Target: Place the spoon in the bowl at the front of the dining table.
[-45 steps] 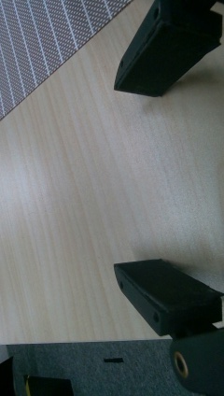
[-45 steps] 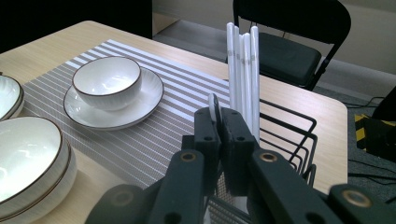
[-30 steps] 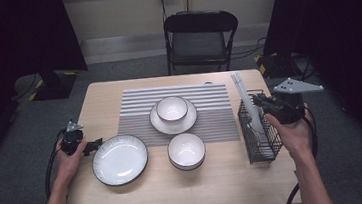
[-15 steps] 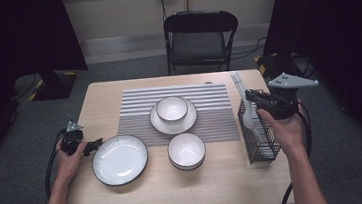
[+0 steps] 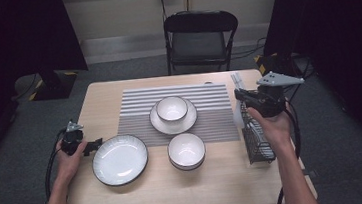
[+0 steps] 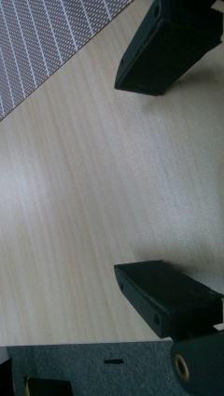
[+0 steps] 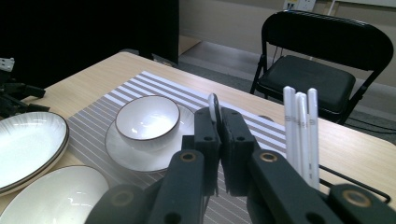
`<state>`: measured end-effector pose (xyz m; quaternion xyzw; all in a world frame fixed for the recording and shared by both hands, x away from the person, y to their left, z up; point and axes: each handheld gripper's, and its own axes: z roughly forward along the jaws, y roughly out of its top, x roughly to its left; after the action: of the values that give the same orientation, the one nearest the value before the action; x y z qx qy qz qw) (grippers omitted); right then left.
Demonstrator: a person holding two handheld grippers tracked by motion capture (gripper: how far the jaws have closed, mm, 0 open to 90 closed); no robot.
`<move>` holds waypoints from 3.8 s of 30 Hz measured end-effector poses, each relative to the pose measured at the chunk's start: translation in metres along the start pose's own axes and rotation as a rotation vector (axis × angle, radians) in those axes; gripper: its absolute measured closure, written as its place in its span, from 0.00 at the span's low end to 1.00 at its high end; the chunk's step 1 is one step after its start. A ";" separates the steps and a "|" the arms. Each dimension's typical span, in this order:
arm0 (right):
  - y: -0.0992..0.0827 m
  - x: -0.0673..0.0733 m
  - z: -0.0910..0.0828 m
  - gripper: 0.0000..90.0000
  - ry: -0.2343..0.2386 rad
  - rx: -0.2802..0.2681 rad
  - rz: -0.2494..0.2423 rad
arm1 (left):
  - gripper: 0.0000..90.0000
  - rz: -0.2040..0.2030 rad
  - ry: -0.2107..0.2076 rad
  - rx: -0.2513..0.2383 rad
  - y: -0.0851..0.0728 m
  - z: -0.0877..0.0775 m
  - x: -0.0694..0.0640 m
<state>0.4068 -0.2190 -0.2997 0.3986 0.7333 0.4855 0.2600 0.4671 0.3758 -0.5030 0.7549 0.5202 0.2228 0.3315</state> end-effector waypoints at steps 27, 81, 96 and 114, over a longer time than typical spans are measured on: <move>0.004 0.029 0.048 0.96 0.090 0.008 -0.007 | 0.11 0.000 0.000 0.000 0.000 0.000 0.000; 0.024 0.064 0.145 0.96 0.167 0.065 -0.045 | 0.11 0.004 -0.008 0.001 0.000 0.001 0.001; 0.031 0.077 0.183 0.96 0.198 0.080 -0.065 | 0.10 0.006 -0.010 0.000 0.000 0.001 0.001; 0.045 0.084 0.205 0.96 0.183 0.059 -0.038 | 0.10 0.008 -0.012 0.001 0.000 0.001 0.002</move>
<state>0.5333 -0.0352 -0.3389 0.3460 0.7755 0.4931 0.1892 0.4683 0.3770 -0.5033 0.7585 0.5151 0.2192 0.3335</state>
